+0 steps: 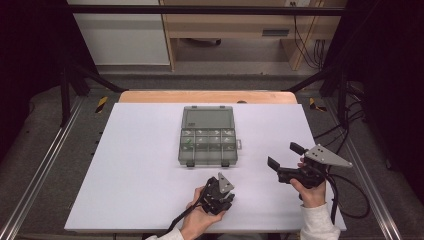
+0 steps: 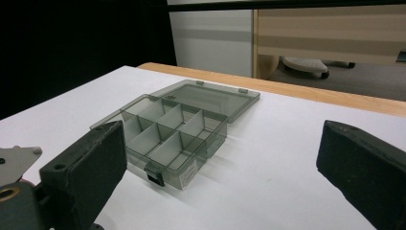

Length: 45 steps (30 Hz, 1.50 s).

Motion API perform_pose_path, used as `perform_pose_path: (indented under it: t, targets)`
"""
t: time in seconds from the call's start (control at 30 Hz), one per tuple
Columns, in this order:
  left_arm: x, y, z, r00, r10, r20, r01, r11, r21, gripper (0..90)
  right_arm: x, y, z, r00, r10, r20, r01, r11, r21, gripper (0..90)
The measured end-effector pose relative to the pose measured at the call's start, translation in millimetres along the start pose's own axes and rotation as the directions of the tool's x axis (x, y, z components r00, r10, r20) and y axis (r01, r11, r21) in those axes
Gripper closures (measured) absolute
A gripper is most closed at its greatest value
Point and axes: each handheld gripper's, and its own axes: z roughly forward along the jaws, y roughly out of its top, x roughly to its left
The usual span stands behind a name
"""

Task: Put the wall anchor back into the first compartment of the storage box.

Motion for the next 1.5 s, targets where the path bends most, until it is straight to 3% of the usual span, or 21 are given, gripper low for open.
perform_pose_path:
  t: [0.4,0.83,1.33,1.5]
  targets:
    - [6.4,1.2,-0.8,0.9995,-0.008,0.031,0.008,0.9998,0.017,82.7,-0.1,-0.2,0.4,1.0000,-0.007,-0.002,0.007,1.0000,0.000,3.6]
    - [11.7,1.5,-2.1,0.9980,0.001,0.064,-0.002,0.9999,0.017,84.0,0.1,-1.0,1.6,1.0000,0.000,-0.003,0.000,1.0000,0.005,3.6]
    - [25.9,7.6,-34.5,0.9975,-0.017,0.068,0.021,0.9982,-0.056,84.1,-0.7,-1.2,1.1,1.0000,0.002,0.002,-0.002,1.0000,0.004,3.4]
    - [37.1,10.6,-50.6,0.9982,-0.024,0.055,0.029,0.9953,-0.092,84.0,-1.2,-1.5,1.1,1.0000,-0.002,0.000,0.002,1.0000,0.006,3.3]
